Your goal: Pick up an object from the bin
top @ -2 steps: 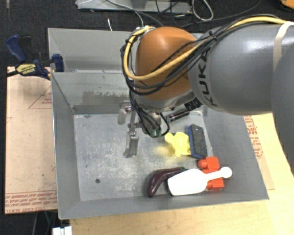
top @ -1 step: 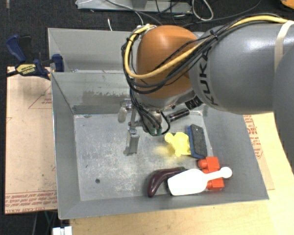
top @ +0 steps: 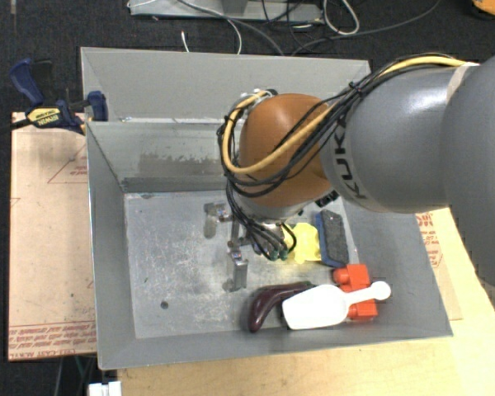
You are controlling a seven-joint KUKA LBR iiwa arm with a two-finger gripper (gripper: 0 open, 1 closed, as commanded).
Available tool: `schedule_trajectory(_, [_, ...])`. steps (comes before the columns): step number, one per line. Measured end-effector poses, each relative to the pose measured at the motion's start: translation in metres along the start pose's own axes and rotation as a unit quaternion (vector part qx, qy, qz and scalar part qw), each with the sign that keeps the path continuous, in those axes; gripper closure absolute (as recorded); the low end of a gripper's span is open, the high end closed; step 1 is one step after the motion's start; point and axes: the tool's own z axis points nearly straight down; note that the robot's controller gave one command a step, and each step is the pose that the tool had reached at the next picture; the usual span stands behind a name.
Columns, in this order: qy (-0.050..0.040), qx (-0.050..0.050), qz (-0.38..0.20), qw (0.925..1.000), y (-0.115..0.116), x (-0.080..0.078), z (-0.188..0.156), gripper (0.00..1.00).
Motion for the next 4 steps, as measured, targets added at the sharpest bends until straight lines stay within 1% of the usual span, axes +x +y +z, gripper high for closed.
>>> schedule_trajectory(1, [-0.0007, 0.0, -0.02, 0.9998, -0.063, 0.071, -0.005, 0.0])
schedule_trajectory(2, [-0.0006, -0.002, -0.18, 0.9836, -0.082, 0.073, 0.013, 0.0])
schedule_trajectory(3, [-0.0085, 0.0, -0.164, 0.9865, -0.134, 0.073, 0.082, 0.0])
schedule_trajectory(4, [-0.0062, -0.001, -0.284, 0.9587, -0.147, 0.081, 0.083, 1.0])
